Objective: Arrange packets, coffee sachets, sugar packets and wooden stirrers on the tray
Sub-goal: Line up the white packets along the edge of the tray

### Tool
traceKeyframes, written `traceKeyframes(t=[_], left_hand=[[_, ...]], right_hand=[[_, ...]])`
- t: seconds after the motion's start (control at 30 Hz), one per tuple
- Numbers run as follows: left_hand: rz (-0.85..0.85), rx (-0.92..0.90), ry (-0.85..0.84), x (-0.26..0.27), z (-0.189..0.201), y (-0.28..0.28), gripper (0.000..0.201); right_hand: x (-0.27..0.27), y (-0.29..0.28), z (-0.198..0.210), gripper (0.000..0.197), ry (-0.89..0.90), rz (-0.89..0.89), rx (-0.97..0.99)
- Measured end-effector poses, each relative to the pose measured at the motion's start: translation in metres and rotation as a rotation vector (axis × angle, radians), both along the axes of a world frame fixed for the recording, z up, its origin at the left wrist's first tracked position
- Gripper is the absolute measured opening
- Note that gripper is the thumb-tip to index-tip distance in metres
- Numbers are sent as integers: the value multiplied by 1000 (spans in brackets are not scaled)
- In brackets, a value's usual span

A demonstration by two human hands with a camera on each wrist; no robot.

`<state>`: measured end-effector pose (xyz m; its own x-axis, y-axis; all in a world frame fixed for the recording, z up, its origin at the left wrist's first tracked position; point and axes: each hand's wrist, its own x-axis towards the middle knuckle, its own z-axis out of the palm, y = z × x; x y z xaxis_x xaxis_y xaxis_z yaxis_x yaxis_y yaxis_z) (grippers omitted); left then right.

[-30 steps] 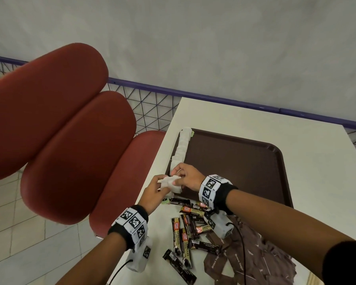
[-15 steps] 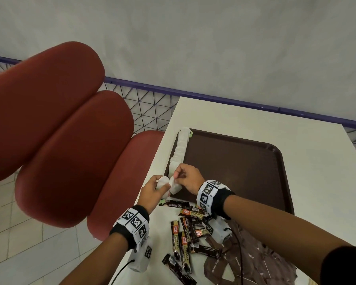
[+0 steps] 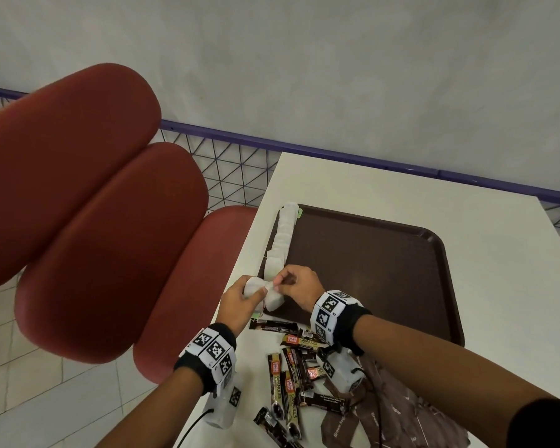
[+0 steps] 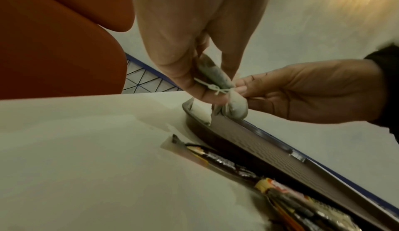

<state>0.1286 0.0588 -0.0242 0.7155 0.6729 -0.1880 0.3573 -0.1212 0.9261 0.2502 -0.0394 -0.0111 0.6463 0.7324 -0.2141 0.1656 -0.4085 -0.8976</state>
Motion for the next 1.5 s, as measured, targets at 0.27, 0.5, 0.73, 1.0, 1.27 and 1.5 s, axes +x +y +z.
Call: traceKeyframes(t=[0.27, 0.5, 0.73, 1.0, 1.27, 1.5], left_hand=[[64, 11, 30, 6, -5, 9, 16], [169, -31, 14, -4, -9, 30, 17], [265, -65, -38, -13, -4, 40, 27], [263, -105, -42, -21, -10, 41, 28], [266, -147, -49, -22, -15, 43, 30], [242, -152, -60, -20, -12, 44, 30]], right_hand=[[12, -9, 0, 12, 15, -40, -90], [24, -6, -3, 19, -44, -150, -70], [20, 6, -10, 23, 78, -164, 2], [14, 25, -26, 34, 152, -256, -51], [0, 34, -33, 32, 11, -239, -74], [-1, 32, -35, 34, -140, -96, -200]])
